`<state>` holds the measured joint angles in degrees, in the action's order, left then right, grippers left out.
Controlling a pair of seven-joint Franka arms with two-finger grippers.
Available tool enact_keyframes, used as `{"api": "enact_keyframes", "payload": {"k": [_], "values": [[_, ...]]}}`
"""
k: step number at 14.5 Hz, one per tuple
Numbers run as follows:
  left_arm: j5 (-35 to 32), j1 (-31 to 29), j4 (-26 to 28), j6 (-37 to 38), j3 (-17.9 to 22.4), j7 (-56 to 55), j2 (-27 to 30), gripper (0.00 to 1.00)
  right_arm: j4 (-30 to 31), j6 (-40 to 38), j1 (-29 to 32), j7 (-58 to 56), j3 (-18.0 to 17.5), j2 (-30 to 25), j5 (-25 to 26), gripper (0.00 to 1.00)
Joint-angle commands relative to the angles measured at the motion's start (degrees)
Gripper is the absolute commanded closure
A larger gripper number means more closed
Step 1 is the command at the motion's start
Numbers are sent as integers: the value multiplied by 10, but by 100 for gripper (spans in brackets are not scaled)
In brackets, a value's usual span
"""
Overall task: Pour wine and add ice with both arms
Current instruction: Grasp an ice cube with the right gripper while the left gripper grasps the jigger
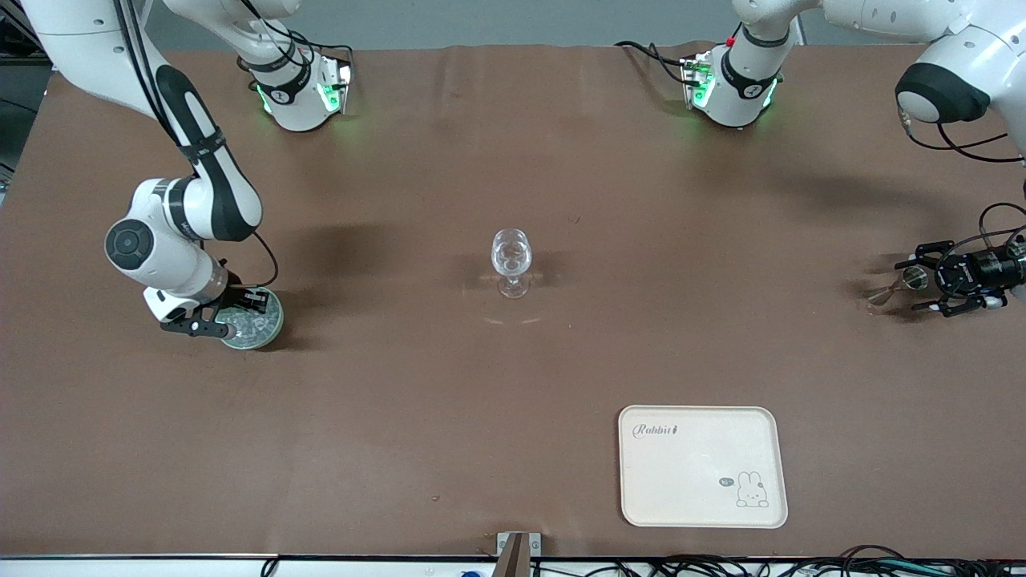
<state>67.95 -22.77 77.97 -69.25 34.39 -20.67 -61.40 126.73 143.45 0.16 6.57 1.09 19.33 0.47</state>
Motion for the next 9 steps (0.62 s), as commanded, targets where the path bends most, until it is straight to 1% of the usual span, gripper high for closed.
{"api": "enact_keyframes", "payload": {"k": [1,2,5,7,9], "values": [[18,-8,-7,16,-6,-10,-9,1,-14,-27,-3,22,1,-7,4,83],[17,-8,-7,16,-12,-11,-8,2,-20,-37,-3,22,0,-7,4,85],[18,-7,-6,16,-12,-10,-8,3,-25,-41,-3,22,0,-7,3,89],[18,-6,-4,17,-13,-8,-8,14,-41,-58,-2,19,0,-8,1,92],[18,-5,-1,23,-13,-8,-7,25,-88,-134,-2,26,0,-9,-1,96]]}}
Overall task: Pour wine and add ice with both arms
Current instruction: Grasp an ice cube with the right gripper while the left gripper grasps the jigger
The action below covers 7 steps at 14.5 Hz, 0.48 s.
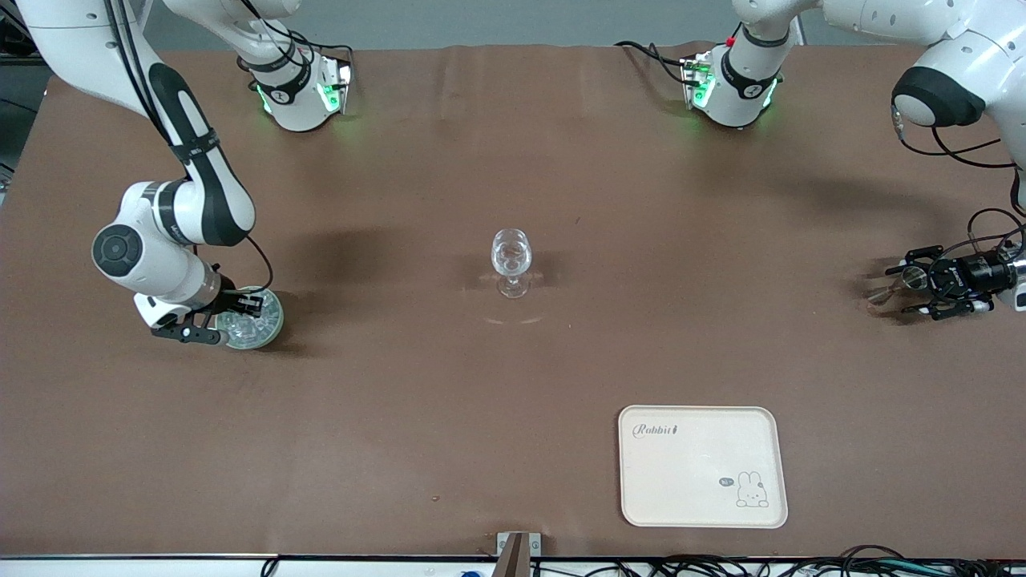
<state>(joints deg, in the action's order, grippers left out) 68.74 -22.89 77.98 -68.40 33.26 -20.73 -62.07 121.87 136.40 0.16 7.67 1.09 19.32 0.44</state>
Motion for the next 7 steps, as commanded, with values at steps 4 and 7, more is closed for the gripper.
{"api": "enact_keyframes", "payload": {"k": [4,7], "values": [[11,-8,0,14,-6,-6,-1,60,-146,-182,0,18,1,-17,-1,98],[15,-12,1,17,-9,-5,-1,99,-230,-262,4,18,2,-36,0,98]]}}
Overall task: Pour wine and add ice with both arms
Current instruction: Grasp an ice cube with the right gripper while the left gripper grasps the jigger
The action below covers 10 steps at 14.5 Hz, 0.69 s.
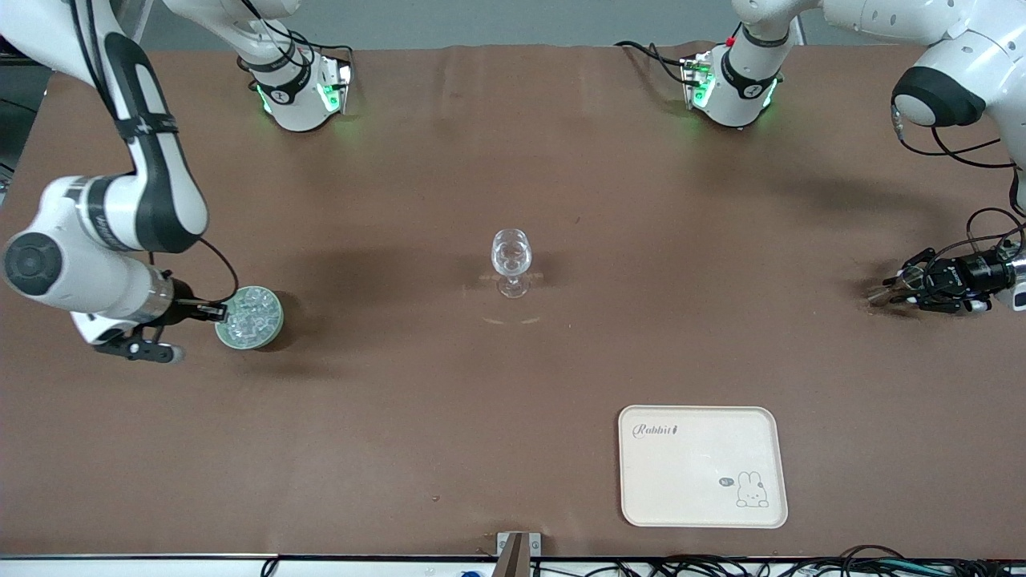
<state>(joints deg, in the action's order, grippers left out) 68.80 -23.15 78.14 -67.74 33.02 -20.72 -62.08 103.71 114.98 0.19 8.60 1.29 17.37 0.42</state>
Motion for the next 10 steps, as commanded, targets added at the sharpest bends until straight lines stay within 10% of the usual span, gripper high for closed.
{"api": "enact_keyframes", "payload": {"k": [1,10], "values": [[19,-11,3,13,-7,-6,-1,100,-76,-74,4,9,2,-22,0,98],[13,11,15,88,-5,-12,56,100,-202,-225,33,-9,2,-116,0,98]]}}
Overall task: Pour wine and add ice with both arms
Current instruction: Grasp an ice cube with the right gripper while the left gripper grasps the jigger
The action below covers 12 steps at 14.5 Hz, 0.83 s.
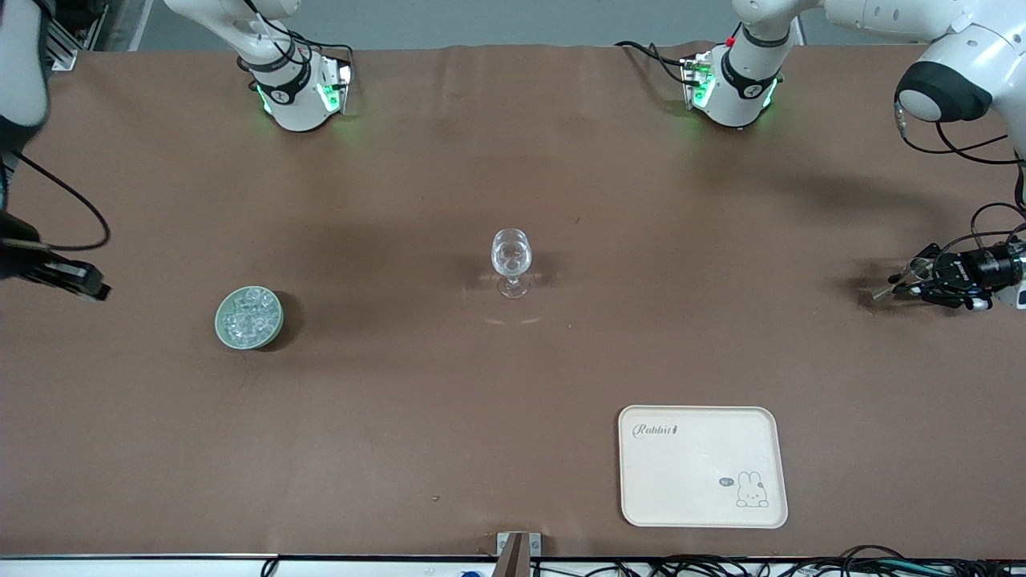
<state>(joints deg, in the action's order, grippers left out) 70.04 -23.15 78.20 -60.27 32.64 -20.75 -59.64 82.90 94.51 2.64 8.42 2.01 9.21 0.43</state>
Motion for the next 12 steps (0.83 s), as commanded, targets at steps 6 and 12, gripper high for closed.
{"api": "enact_keyframes", "payload": {"k": [6,12], "values": [[-65,21,59,9,-67,-82,134,100,13,-84,12,-31,-5,-85,-1,98],[-119,20,198,-117,-201,-219,325,100,13,-98,8,-34,-9,-85,-2,98]]}}
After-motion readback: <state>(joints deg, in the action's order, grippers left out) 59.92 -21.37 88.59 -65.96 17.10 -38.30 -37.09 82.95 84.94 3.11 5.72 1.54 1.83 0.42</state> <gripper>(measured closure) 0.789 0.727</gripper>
